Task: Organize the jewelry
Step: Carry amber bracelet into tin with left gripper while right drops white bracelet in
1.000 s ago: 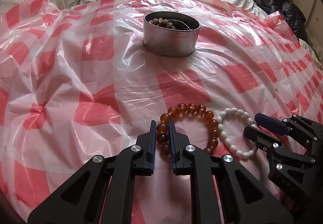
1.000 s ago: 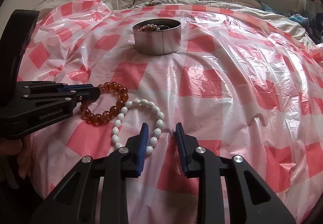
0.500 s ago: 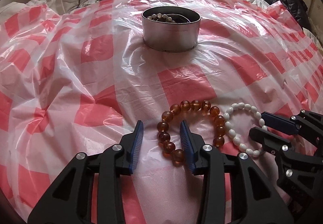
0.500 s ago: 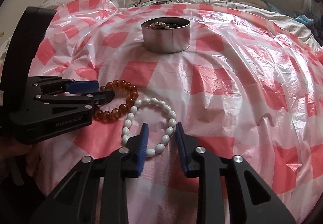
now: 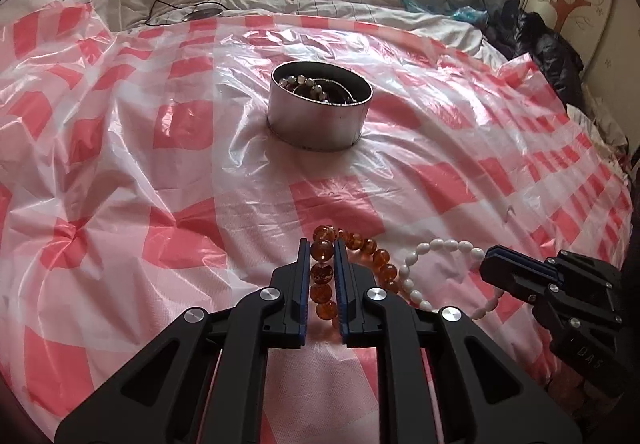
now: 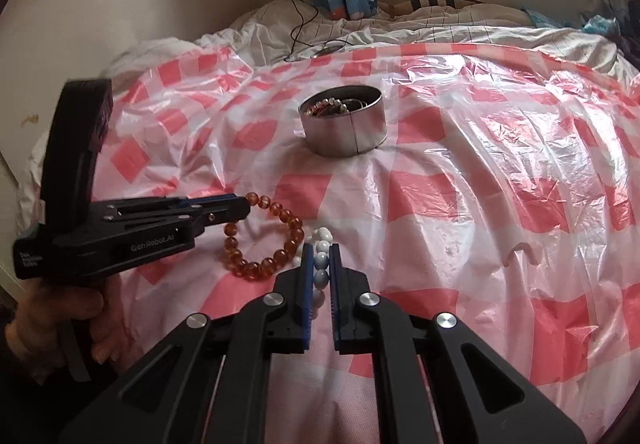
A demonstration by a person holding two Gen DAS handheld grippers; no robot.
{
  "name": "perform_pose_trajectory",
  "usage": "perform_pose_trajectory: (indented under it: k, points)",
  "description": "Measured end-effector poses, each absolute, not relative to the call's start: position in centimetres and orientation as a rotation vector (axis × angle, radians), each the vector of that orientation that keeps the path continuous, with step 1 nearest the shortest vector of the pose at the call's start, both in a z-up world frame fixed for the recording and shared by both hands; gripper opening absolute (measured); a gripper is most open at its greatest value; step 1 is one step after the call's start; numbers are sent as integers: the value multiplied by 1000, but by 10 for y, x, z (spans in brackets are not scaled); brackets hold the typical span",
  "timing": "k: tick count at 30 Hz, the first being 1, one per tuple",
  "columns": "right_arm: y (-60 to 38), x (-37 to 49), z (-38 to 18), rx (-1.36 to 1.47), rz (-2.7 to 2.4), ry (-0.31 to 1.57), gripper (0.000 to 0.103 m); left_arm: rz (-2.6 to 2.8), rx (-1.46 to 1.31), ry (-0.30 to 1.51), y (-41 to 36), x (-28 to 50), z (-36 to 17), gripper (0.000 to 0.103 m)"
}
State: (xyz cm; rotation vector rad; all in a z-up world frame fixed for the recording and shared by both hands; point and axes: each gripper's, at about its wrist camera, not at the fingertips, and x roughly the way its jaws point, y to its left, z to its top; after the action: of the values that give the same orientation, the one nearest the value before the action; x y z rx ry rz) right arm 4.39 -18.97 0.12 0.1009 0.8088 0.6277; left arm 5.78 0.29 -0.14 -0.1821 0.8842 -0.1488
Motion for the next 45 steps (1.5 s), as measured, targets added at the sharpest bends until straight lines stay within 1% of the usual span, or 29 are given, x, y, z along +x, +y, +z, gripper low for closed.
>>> perform_pose_trajectory:
  k: [5,12,20,28,35,38,40,43,44,45]
  points:
    - [-214,53,10,349,746,794,8,-238,-245,801,3,48,16,10]
    - [-242,82,15,657,821,777,8,-299,-277,784,2,51,37,10]
    - [-238,125,36,767,865,706,8,-330,-270,722,4,88,79,11]
    - [-233,164,40,839,859,658,8,-346,-279,695,0,139,94,11]
    - [-240,173,20,858,813,689,8,-336,-274,714,-9,184,81,11]
    - [-242,174,18,859,807,688,8,-256,-259,747,-6,203,61,11]
    - [-241,174,18,851,804,690,8,-158,-241,810,1,215,40,11]
    - [-241,173,19,851,807,689,8,-79,-281,852,20,213,23,11]
    - [-240,173,19,852,811,689,8,-66,-292,854,26,209,23,15]
    - [-239,174,20,854,816,689,8,-62,-307,854,32,204,24,24]
